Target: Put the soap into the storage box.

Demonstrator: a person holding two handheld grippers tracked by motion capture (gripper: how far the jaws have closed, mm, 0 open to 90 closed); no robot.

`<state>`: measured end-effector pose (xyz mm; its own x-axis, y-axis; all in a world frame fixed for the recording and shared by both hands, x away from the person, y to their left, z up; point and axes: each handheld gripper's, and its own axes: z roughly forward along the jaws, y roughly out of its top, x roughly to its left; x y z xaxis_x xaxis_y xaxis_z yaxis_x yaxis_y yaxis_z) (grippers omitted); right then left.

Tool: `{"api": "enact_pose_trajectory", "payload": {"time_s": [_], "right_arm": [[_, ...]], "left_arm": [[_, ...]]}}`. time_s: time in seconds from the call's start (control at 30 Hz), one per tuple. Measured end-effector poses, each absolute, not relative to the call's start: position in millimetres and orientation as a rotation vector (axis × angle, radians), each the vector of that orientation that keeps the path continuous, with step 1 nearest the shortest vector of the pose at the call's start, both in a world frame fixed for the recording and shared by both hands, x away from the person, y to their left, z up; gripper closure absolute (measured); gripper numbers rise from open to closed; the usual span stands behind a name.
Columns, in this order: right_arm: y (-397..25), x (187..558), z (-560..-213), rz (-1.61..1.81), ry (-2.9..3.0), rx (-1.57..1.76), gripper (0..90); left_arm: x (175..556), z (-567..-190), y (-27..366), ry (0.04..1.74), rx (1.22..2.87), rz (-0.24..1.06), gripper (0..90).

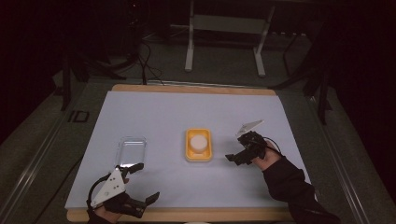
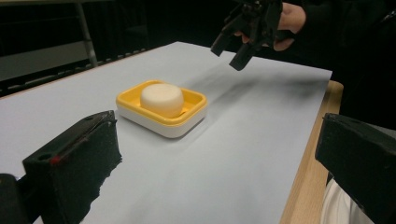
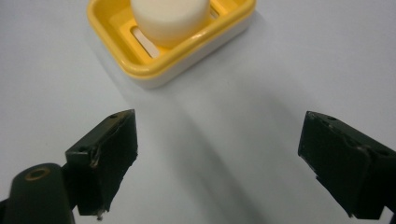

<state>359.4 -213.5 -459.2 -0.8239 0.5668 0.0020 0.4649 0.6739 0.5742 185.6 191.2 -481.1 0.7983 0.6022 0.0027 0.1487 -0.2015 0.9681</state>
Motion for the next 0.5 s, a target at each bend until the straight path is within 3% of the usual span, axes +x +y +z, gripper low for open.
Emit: {"api": "enact_pose_trajectory", "payload": {"time_s": [0.5], "right_arm": [[-232.5, 327.4, -465.2, 0.972, 2.592, 0.902, 12.4]], "left_arm": [[185.0, -481.3, 190.6, 0.583, 1.756, 0.455, 0.1]]}}
